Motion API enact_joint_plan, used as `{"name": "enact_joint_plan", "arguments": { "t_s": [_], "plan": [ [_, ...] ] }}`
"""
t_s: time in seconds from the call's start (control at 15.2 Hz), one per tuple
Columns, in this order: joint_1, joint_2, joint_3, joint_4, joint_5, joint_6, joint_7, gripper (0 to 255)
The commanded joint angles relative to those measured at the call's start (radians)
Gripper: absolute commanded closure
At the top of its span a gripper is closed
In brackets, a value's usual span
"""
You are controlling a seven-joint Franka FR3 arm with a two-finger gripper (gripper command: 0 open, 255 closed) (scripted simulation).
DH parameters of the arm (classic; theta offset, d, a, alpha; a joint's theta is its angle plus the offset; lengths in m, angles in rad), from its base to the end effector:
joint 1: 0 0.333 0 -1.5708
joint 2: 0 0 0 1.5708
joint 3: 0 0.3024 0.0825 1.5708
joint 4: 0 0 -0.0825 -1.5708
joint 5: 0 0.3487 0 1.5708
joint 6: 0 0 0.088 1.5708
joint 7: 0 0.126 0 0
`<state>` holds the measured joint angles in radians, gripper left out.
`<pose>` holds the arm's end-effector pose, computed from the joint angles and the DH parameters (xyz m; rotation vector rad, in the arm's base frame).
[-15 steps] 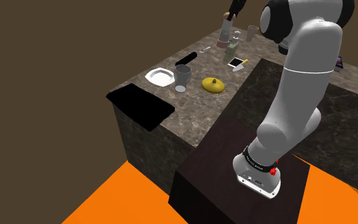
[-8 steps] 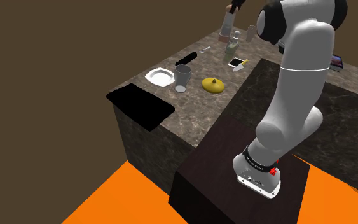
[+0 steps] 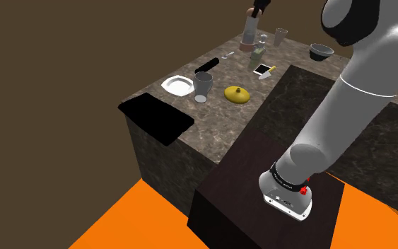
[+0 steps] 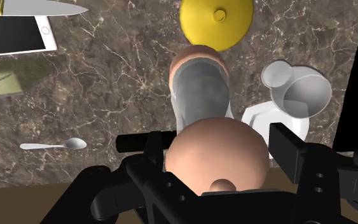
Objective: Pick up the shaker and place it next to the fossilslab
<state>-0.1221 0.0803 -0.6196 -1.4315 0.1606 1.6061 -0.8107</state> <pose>0.4246 -0.3430 0.6221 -3.1243 -0.1190 -0.2468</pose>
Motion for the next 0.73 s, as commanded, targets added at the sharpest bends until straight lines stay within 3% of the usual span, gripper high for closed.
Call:
{"name": "enact_joint_plan", "arguments": {
  "t_s": [0.0,0.33,0.66],
  "plan": [
    [0.051,-0.097,0.029,-0.106,-0.066,0.035,0.07,255],
    [0.104,-0.286,0.125,-0.293,-0.173,0.07,0.223,255],
    [0.125,-0.433,0.232,-0.437,-0.226,0.078,0.363,255]
  ]
}}
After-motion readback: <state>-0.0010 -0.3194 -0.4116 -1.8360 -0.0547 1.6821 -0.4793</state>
